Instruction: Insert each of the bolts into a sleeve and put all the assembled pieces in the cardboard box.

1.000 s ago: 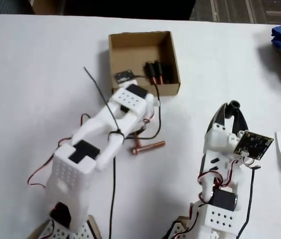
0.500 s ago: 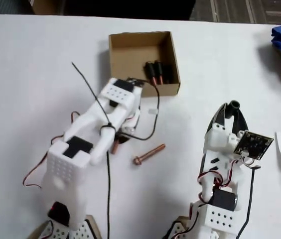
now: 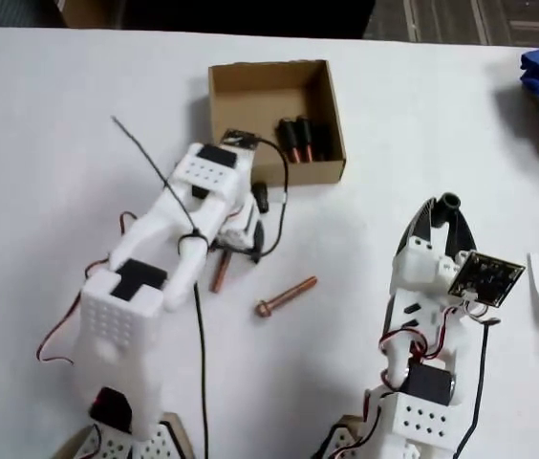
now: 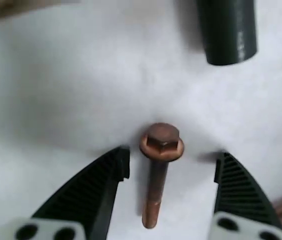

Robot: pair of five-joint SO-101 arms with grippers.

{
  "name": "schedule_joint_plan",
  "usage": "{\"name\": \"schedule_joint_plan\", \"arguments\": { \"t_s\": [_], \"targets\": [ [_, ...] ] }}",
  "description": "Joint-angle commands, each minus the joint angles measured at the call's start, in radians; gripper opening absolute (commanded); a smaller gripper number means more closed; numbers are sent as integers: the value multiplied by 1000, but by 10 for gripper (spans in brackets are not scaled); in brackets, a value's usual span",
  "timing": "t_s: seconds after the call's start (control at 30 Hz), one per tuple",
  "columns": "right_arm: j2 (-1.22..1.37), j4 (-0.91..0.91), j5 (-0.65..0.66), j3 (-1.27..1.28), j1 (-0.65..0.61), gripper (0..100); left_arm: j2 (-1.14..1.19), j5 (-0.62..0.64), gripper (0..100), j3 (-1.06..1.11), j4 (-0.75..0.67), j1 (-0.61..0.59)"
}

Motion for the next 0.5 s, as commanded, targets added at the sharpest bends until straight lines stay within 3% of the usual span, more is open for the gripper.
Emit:
{"name": "schedule_joint_plan", "arguments": {
  "t_s": [0.0, 0.17, 0.37, 0.47],
  "targets": [
    [-27, 2, -9, 11, -1, 20, -5, -2, 300, -30, -41, 5],
    [-30, 2, -9, 11, -1, 20, 6, -2, 273, -30, -40, 0],
    [-33, 2, -9, 11, 2, 20, 109, 2, 72, -42, -25, -2],
    [-33, 2, -9, 11, 2, 20, 140, -2, 38, -97, 23, -2]
  ]
}}
